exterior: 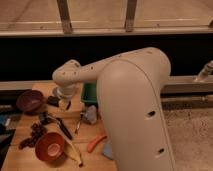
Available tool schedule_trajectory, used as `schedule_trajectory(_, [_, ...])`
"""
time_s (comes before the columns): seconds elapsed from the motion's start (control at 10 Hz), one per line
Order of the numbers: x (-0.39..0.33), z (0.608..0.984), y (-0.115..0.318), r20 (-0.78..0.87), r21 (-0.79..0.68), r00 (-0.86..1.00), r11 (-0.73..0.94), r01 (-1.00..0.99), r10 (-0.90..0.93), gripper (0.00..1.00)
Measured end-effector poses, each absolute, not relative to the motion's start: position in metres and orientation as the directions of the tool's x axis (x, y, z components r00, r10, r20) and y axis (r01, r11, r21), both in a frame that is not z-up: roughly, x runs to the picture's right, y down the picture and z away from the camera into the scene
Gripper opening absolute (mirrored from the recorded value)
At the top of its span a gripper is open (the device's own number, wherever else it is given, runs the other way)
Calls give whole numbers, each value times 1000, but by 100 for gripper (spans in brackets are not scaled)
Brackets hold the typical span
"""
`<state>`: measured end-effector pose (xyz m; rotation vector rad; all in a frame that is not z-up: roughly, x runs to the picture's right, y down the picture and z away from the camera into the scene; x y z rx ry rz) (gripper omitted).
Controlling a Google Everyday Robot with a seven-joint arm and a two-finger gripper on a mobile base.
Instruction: Wipe purple bowl with eraser
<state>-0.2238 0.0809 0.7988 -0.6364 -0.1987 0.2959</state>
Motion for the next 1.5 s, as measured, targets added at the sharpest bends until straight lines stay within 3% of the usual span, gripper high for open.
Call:
schedule_trajectory(0.4, [-227, 793, 72, 102, -600, 928, 766, -231, 360, 0])
schedule_trajectory(1.1, [-331, 807, 34, 61, -627, 964, 761, -166, 260, 0])
schedule_trajectory(1.5, [-331, 819, 34, 32, -686, 931, 686, -244, 363, 0])
